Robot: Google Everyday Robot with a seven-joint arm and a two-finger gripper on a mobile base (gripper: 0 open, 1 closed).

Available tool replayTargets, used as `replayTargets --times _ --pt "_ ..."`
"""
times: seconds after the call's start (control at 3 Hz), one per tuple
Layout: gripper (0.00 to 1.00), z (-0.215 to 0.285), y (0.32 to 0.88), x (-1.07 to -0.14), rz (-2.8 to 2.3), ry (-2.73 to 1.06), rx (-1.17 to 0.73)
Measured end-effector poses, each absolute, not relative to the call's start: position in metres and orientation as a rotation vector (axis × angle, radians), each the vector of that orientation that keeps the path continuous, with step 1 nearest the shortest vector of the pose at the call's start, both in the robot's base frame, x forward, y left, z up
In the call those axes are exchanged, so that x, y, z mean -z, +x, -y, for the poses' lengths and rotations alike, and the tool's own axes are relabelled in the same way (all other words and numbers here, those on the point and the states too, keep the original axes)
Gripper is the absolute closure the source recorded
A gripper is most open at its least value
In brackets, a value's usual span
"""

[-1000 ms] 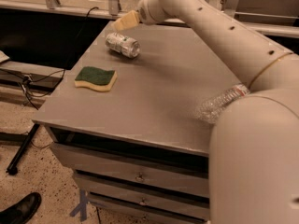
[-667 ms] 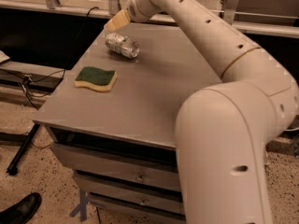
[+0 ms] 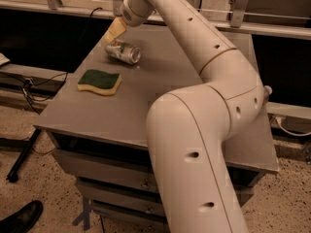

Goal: Place 7up can upright

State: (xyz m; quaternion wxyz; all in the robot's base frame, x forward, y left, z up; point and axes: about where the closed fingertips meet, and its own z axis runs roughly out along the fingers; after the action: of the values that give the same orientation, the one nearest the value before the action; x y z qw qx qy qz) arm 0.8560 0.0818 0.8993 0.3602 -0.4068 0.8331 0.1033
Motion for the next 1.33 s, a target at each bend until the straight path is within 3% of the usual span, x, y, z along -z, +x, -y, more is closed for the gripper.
replayTargets --times 1.33 --pt "0.0 -0.072 0.82 -0.86 -2.404 -1.136 -0.229"
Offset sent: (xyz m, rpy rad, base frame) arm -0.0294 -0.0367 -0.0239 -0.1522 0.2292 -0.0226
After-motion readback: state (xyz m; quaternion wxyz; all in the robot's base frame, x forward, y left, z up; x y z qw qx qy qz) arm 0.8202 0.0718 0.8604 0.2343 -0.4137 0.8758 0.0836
